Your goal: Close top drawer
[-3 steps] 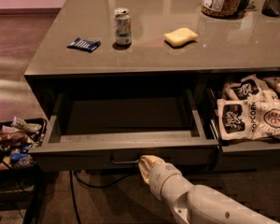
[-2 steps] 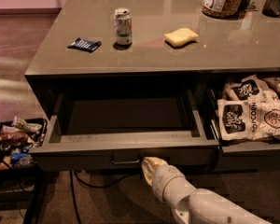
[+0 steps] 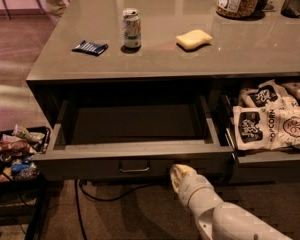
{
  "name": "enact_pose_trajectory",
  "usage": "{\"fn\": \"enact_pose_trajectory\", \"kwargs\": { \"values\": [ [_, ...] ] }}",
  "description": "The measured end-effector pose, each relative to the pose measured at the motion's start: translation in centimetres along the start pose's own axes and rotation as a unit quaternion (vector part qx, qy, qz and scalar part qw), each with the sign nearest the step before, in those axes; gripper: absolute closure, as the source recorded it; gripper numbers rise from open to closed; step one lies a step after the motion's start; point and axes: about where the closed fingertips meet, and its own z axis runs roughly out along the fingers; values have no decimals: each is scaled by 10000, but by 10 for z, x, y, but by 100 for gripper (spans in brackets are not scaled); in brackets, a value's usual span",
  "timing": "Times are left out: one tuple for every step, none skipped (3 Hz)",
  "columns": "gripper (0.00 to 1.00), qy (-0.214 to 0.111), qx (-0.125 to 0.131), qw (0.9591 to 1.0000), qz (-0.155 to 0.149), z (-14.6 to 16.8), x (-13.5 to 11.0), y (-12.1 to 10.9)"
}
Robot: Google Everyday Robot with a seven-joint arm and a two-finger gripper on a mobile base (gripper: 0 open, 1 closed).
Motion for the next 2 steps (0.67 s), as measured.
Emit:
{"fn": "enact_pose_trajectory", "kwargs": {
  "values": [
    [100,100,193,9998,26,13,9,-11],
    [100,76,360,9993,20,31,9,-26]
  ]
}}
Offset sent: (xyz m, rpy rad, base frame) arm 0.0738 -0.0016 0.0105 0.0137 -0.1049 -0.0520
